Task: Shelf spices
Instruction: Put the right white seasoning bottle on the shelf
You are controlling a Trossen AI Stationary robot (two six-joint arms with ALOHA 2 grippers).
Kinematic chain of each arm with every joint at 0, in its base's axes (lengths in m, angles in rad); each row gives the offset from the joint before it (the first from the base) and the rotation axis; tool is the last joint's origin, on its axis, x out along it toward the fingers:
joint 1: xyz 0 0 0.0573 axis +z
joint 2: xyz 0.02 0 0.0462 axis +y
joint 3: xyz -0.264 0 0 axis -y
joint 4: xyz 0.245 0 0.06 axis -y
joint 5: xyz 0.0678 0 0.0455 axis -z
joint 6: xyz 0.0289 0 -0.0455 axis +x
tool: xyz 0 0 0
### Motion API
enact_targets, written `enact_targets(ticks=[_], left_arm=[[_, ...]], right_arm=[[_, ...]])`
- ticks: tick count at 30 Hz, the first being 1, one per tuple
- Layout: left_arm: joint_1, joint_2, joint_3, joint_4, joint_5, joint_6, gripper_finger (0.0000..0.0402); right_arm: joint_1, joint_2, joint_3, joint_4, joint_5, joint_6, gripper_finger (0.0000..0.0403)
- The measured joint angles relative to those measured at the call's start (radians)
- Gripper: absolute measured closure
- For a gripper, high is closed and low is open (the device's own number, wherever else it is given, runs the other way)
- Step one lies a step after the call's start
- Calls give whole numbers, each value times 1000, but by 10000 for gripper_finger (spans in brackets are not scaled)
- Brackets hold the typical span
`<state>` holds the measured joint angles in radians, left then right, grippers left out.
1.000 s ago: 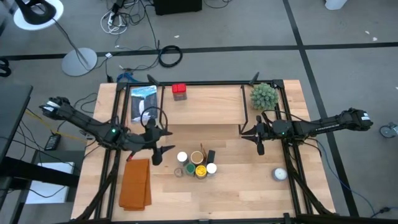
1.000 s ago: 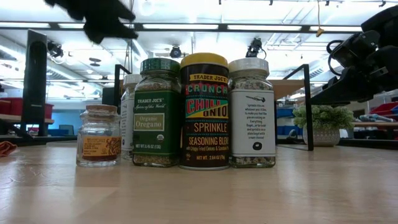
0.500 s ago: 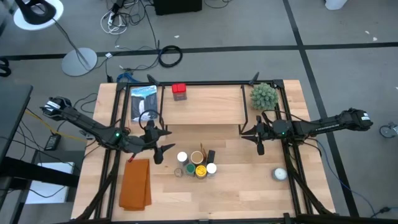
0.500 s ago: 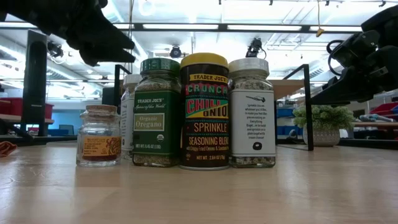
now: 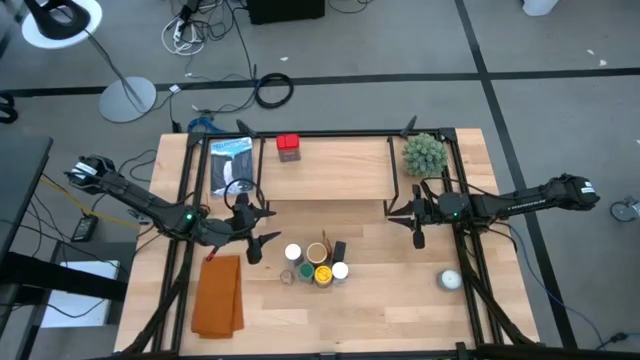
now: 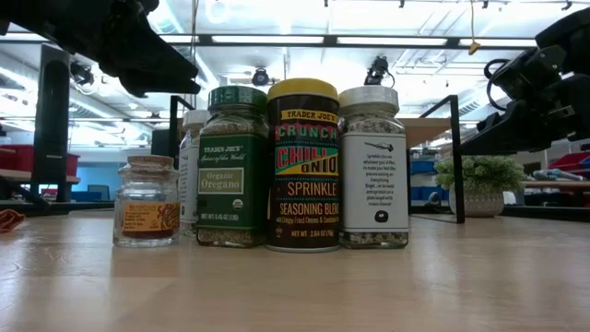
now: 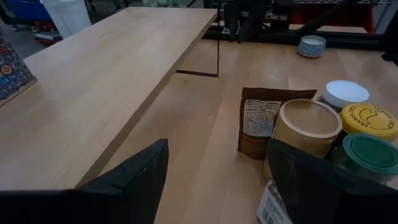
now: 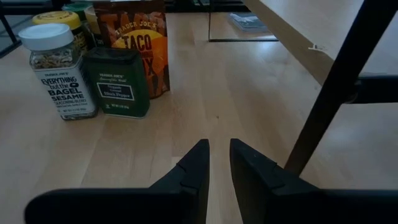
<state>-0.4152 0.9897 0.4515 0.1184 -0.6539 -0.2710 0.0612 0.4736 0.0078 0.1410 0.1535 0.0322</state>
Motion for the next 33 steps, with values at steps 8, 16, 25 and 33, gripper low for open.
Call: enact_targets(ticks=[8,16,25,33], left_arm=[[0,0,0,4,1,-2,123],[1,0,1,22,1,-3,123],[1,0,1,53,0,-3,123],[1,0,1,51,0,-3,123]], right_arm=[[0,0,0,0,0,1,339],[2,0,0,0,1,196,339],[3,0,1,-7,-23,299,343],[59,7,120,-254,-24,360,378]])
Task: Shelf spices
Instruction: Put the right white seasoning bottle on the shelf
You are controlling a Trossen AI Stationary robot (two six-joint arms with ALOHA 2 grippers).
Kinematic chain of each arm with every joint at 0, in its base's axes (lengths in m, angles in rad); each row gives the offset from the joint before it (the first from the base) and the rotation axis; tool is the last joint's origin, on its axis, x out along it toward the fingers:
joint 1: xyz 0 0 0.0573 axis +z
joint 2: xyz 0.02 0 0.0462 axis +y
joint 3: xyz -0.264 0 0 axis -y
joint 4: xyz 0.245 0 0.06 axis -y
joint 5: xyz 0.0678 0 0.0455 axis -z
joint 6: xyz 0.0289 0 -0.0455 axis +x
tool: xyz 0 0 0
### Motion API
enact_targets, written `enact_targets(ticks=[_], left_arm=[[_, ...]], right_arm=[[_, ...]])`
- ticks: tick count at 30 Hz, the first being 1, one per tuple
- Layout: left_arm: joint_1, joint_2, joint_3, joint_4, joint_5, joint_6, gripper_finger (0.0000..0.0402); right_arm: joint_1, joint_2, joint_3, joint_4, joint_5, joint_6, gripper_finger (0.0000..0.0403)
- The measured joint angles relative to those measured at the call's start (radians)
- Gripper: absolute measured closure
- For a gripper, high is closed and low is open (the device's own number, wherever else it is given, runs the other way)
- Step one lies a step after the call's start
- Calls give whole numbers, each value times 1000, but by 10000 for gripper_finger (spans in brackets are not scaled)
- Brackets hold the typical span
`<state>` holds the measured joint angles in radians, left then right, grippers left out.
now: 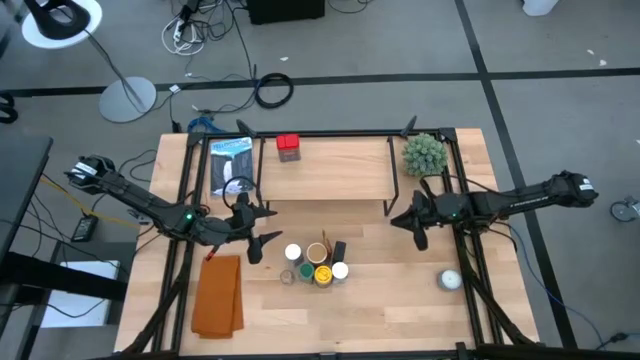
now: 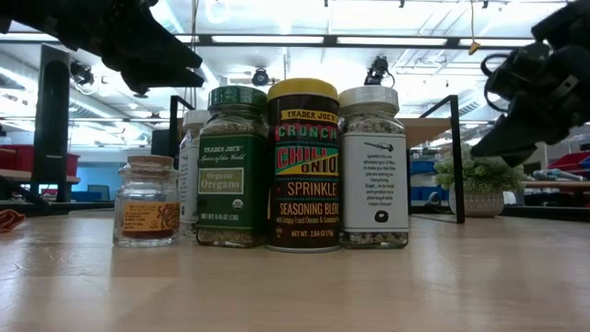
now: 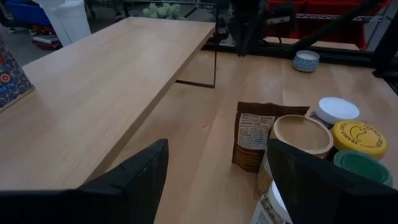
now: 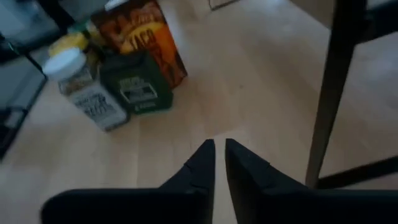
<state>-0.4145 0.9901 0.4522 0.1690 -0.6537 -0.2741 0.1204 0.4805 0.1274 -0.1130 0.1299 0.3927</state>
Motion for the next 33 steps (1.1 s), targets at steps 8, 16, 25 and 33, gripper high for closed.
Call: enact_targets(ticks=[8,16,25,33], left_arm=[[0,0,0,-4,3,0,123],[0,0,0,-6,12,0,123],[0,0,0,-5,12,0,123],[0,0,0,-4,12,0,123]], right_arm=[[161,97,252,-308,106,29,400],[335,344,483,-440,228,85,401],[364,599,697,-443,219,59,397],[361,741,866,-397,207,16,401]])
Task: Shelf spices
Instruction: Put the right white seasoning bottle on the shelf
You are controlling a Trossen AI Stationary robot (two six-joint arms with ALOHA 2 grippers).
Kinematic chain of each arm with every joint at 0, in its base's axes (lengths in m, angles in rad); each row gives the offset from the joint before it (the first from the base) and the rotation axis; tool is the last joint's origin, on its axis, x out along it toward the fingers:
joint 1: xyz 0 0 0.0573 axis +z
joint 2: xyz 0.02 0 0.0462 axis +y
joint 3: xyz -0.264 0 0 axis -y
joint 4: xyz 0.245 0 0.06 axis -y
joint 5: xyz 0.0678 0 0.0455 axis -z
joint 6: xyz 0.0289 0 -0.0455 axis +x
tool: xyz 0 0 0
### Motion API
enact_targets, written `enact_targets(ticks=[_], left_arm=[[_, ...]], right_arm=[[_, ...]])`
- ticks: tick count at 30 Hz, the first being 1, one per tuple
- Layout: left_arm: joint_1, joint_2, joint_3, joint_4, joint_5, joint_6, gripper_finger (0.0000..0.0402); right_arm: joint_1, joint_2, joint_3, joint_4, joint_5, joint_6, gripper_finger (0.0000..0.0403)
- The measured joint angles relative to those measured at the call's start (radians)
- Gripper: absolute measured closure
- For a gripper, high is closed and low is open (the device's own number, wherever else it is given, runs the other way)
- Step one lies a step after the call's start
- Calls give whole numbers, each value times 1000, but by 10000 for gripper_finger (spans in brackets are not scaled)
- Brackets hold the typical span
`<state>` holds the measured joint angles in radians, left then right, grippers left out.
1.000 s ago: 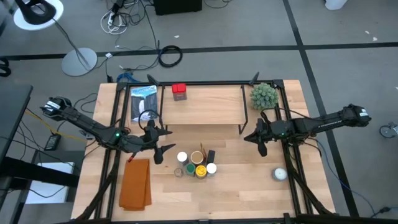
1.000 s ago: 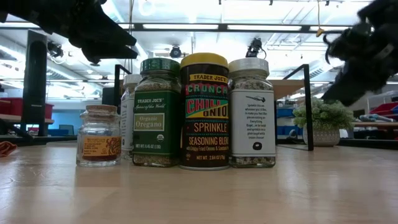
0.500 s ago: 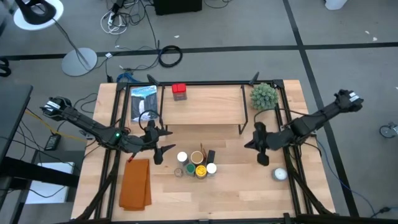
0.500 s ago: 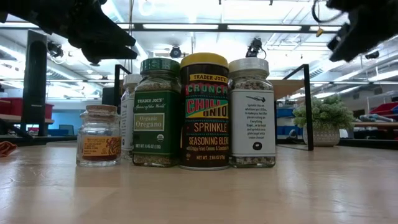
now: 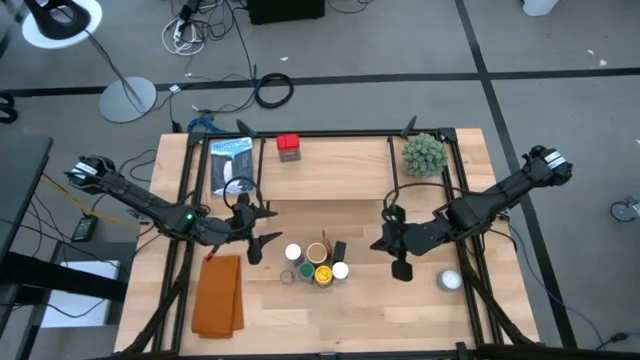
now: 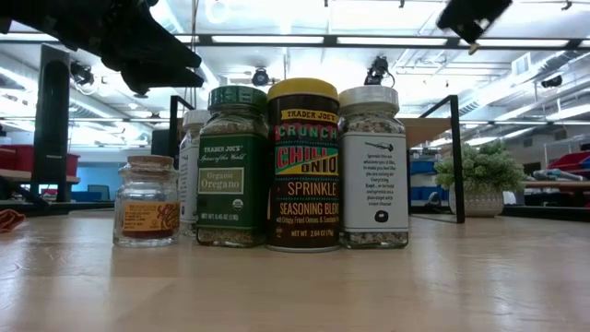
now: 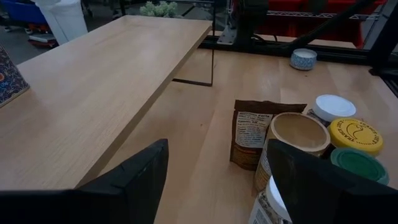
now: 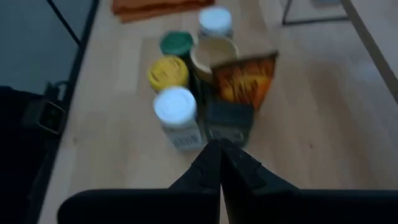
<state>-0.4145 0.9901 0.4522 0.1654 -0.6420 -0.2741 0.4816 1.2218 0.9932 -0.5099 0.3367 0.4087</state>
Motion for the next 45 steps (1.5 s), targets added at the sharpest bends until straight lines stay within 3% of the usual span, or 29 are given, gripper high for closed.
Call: enact_targets(ticks=[12,18,25,29,39,45], left_arm=[[0,0,0,0,0,0,123],[0,0,0,1,0,0,123],[0,0,0,1,0,0,123],[0,0,0,1,0,0,123],[0,0,0,1,-1,0,123],[0,0,1,7,-1,0,123]], right_arm=[[-81,313,388,-246,-57,-54,401],[-116,468,556,-339,-147,-137,397],[-152,572,646,-389,-203,-24,381],[-166,578,647,-409,-267,7,346],[-161,596,645,-409,-274,13,198],[-144,620,619,-388,-280,-74,128]])
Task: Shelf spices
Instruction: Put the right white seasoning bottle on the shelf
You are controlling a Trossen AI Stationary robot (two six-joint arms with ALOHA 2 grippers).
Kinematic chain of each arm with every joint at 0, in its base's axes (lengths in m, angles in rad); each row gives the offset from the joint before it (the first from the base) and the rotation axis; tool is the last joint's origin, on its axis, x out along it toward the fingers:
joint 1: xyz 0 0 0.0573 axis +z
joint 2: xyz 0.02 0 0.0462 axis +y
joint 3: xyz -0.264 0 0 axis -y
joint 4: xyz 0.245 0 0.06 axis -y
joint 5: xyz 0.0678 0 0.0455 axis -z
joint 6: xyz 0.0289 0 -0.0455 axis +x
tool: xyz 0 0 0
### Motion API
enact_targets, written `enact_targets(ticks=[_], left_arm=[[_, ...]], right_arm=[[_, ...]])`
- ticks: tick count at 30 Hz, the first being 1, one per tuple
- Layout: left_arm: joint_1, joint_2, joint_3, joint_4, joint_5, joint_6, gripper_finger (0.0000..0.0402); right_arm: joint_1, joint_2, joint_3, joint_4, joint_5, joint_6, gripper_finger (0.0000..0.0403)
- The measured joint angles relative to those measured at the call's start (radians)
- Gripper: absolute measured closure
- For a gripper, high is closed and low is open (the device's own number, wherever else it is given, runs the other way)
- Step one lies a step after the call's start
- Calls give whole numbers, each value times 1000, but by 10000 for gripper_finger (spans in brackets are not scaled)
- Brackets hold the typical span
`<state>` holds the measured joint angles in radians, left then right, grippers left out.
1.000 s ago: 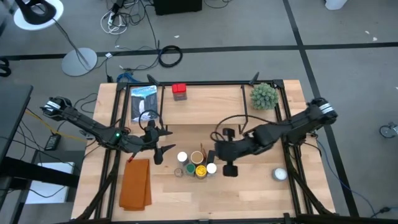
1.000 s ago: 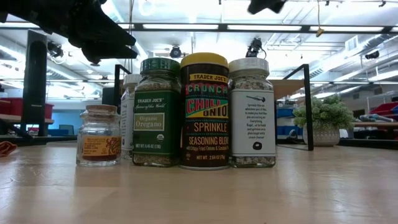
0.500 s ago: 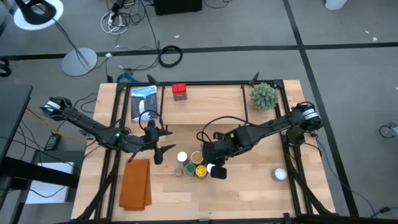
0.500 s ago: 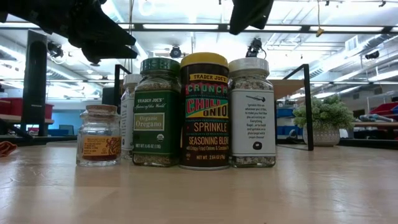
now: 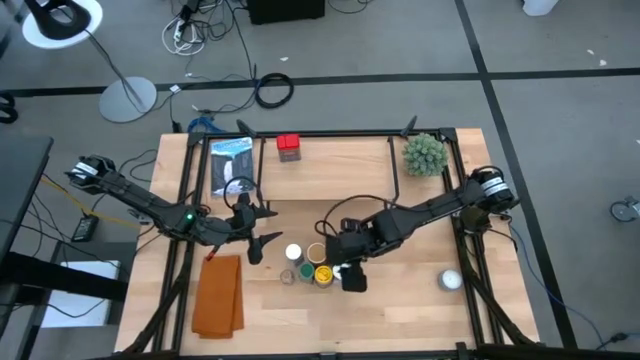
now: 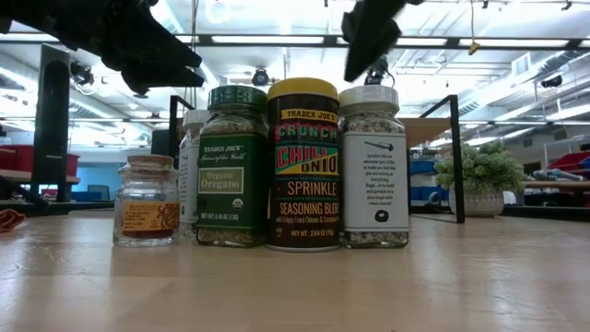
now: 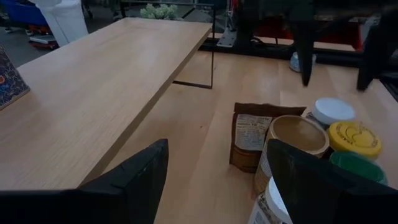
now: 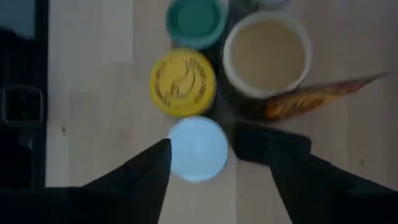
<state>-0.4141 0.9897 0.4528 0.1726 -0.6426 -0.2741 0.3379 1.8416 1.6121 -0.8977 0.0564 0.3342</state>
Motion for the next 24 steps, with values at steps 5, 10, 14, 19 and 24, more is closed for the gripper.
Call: enact_targets(ticks=[5,10,14,19,24], left_arm=[[0,0,1,-4,0,0,123],[0,0,0,1,0,0,123],[0,0,0,12,0,0,123],[0,0,0,19,0,0,123],[0,0,0,19,0,0,123]], right_arm=[[17,25,0,37,1,2,99],[28,59,0,33,18,-3,88],[28,96,0,26,22,-4,89],[27,122,0,28,1,7,94],[28,119,0,9,-2,22,96]])
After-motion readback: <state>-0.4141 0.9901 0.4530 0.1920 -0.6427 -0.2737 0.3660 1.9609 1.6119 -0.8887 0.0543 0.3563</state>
